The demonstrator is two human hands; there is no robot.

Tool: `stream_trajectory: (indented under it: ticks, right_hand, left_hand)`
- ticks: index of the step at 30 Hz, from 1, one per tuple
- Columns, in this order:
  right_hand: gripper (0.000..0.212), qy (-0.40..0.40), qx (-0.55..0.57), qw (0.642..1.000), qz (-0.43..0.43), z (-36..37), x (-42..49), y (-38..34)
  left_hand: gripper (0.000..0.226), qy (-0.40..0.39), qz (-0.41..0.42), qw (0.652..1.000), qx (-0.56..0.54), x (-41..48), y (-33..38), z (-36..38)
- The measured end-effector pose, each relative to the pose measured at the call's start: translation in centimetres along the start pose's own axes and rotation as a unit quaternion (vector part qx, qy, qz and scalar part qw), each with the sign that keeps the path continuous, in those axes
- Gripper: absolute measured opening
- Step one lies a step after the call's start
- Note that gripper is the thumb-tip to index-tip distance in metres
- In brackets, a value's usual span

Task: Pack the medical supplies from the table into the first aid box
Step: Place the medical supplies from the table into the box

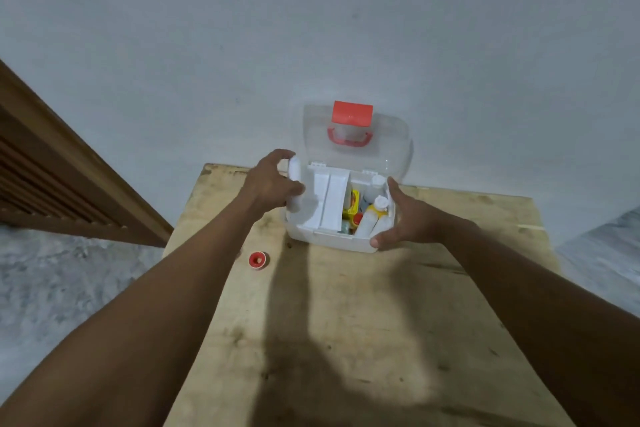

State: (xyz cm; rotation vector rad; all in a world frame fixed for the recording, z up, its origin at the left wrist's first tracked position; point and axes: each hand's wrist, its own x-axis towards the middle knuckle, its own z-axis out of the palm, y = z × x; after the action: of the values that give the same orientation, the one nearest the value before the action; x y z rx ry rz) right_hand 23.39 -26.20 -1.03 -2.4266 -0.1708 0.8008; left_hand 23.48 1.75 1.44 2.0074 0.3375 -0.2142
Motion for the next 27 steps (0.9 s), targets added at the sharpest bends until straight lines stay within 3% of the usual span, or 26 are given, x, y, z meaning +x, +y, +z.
stream_trajectory:
  ticks: [9,18,27]
  right_hand:
    - [0.117,-0.019,0.019,0.999,-0.04,-0.7,-1.0,-0.4]
    - [0.14,-0.012,0.036,0.999,-0.017,0.1,0.1,0.4]
    - [0.146,-0.014,0.035,0.999,-0.013,0.2,0.5,0.7]
  left_hand:
    - [0.067,-0.07,0.027,0.989,0.125,0.0,2.9,5.0]
    - [0.071,-0.097,0.021,0.964,0.245,0.7,1.7,6.5]
    - [0.074,-0.098,0.013,0.965,0.242,1.2,1.3,6.8]
